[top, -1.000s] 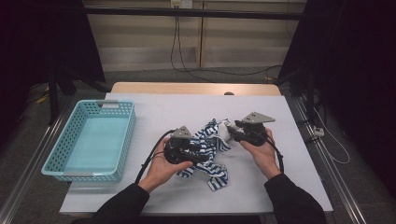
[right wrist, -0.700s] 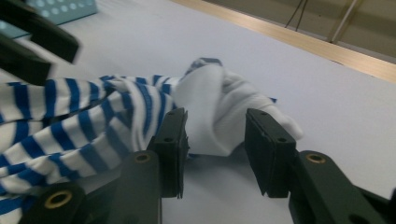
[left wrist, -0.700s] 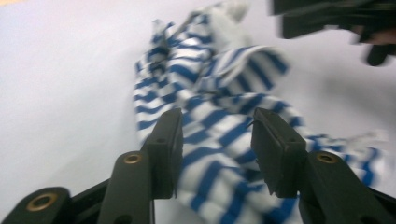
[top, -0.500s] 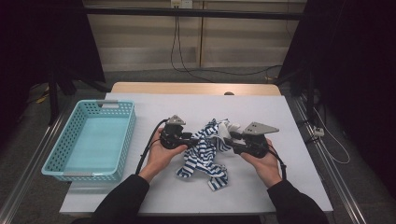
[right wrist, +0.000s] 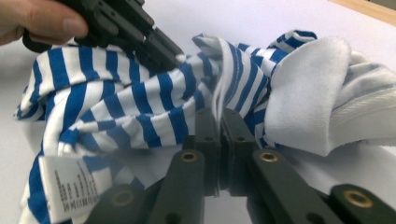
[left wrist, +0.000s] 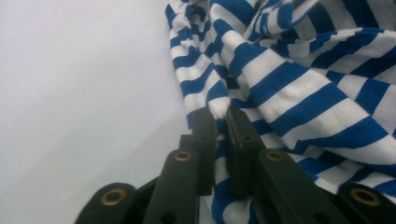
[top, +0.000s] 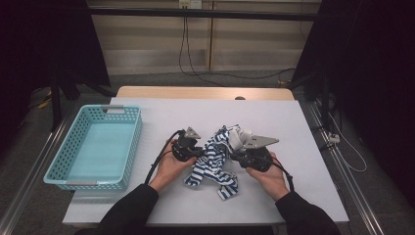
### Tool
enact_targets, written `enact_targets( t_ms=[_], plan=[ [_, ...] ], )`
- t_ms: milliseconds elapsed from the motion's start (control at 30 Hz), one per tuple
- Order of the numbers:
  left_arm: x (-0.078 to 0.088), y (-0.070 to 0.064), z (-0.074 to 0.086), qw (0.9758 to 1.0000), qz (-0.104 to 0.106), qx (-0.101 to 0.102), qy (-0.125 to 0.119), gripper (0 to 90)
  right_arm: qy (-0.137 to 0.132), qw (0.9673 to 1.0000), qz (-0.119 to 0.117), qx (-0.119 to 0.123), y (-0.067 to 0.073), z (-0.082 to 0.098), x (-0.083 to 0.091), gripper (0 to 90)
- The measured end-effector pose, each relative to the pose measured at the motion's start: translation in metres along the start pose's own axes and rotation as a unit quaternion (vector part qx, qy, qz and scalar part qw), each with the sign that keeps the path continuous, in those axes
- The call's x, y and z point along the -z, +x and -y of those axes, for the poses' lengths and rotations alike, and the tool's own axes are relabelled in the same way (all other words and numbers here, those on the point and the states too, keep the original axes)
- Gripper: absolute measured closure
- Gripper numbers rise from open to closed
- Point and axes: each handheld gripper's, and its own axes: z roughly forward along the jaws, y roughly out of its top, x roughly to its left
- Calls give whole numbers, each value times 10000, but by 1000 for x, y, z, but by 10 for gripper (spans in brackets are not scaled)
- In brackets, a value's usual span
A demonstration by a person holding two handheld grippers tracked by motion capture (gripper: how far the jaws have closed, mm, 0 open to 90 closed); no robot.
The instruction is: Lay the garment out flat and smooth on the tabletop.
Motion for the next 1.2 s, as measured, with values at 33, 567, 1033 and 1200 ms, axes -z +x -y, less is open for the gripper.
enact_targets(
  t_ms=[33,567,1033,1200],
  plan=[
    [1,2,1,10000,11,56,-3,848,10,10000,-28,7,0,1,0,886],
    [13,11,10,9994,83,341,54,856,907,9941,47,588,11,33,6,894],
    [45,-3,41,9973,451,549,168,855,1087,9875,896,707,-17,46,29,894],
    [51,-17,47,9961,623,560,263,853,981,9871,1106,619,-27,47,32,890]
  ],
)
